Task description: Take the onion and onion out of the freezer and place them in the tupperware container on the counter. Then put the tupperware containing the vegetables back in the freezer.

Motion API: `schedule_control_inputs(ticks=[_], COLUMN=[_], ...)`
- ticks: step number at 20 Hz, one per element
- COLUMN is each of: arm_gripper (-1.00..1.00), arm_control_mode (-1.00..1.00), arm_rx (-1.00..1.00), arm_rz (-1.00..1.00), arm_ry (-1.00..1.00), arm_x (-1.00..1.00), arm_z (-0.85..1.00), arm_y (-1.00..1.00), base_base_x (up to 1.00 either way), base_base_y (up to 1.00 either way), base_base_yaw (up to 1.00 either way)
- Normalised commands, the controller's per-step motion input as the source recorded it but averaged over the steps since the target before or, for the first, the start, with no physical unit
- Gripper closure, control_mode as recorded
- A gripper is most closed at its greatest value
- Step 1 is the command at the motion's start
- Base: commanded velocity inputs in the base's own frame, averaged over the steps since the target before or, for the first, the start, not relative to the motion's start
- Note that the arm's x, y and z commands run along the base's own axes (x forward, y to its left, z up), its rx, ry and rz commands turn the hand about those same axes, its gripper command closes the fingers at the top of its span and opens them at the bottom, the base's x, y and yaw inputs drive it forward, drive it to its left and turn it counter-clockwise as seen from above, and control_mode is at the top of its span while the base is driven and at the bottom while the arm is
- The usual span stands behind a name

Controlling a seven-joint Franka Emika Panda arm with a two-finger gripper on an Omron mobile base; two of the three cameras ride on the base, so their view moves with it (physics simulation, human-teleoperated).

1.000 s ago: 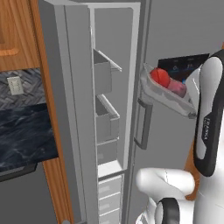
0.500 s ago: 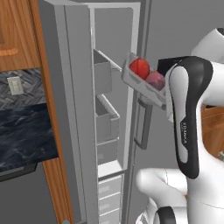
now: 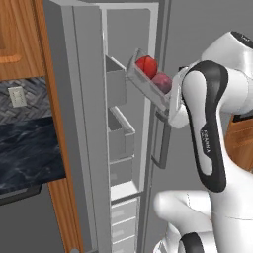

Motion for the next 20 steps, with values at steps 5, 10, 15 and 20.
schedule_control_inputs(ticks=[5, 10, 15, 20], arm_gripper=[1.00, 1.00, 1.00, 1.00], arm_control_mode=[-1.00, -1.00, -1.00, -1.00], arm_rx=[0.14, 0.09, 0.04, 0.03], arm_rz=[0.00, 0.00, -0.01, 0.00], arm_ry=[0.00, 0.00, 0.03, 0.06], arm_x=[0.50, 0.48, 0.67, 0.76], arm_z=[0.02, 0.00, 0.16, 0.23], arm_y=[0.29, 0.53, 0.42, 0.18], base_base_x=[0.00, 0.00, 0.00, 0.00], base_base_y=[0.00, 0.00, 0.00, 0.00], base_base_yaw=[0.00, 0.00, 0.00, 0.00])
